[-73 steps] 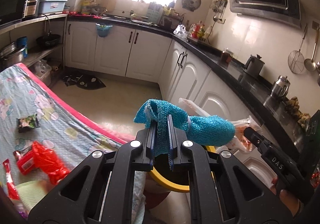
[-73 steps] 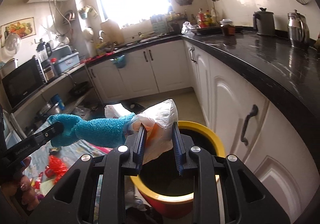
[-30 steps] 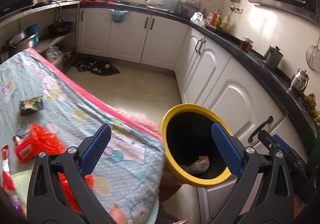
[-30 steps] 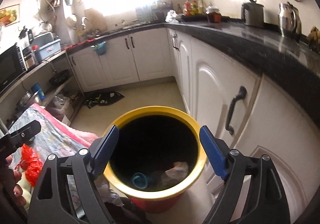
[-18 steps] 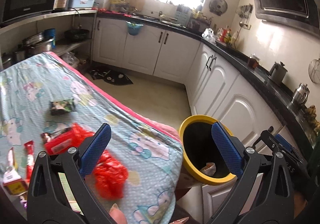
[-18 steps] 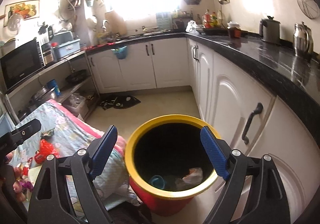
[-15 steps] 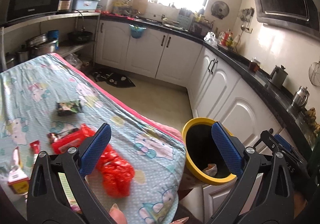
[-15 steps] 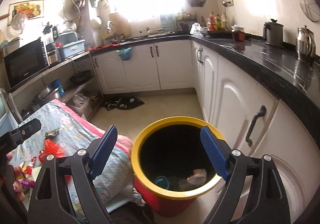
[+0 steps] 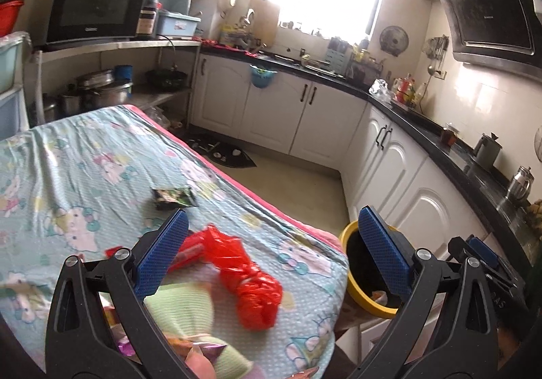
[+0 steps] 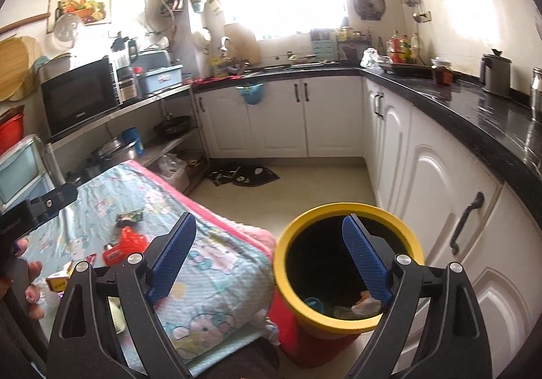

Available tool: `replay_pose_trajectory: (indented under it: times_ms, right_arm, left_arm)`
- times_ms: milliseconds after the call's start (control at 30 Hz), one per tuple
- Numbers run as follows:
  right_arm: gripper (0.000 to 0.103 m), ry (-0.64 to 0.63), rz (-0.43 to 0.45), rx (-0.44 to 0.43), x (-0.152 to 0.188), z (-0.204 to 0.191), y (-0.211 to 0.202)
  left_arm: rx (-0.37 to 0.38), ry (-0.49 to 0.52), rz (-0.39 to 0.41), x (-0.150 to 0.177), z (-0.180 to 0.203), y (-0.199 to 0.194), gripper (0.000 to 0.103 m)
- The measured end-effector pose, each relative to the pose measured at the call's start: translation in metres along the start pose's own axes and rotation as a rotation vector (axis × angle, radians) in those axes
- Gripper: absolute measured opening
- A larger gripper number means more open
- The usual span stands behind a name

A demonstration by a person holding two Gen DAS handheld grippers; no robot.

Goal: Collect trash
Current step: 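Move both open grippers back from the bin to the trash on the bed, then grasp the red plastic bag with the right gripper while the left gripper grasps a snack wrapper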

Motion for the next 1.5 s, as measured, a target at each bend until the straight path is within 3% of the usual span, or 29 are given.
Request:
replay_pose_trajectory:
  times_ms: [500, 1100, 1200, 1500]
  right_arm:
    - [0.086, -0.123, -0.024, -0.147, 0.008, -0.078, -0.007]
    - [0.086, -0.200, -0.139, -0.235, 0.033, -0.124, 0.028]
    - [0.086, -0.205, -0.152, -0.238, 0.035, -0.125, 0.035]
    - [0.086, -0.227, -0.188, -0.216, 0.044, -0.130, 0.058]
  left_arm:
    - [-0.090, -0.016, 0.034, -0.007, -0.049, -0.032, 0.092]
    - [-0.197, -0.198, -0.017, 0.012, -0.141, -0.060, 0.092]
    - [-0.189, -0.241, -0.051, 0.022, -0.153, -0.059, 0.092]
    - [-0.073, -0.455, -0.197, 0.066, -0.175, -0.046, 0.092]
Point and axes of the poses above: each gripper's, at about its wrist camera, not at the fingertips, and y roughly the way its jaws point, z to its right, x to its underside, the point moved 5 cm from there along y, roughly the way its jaws point, and after that the axes turned 1 degree about x, right-handed, at the moved point
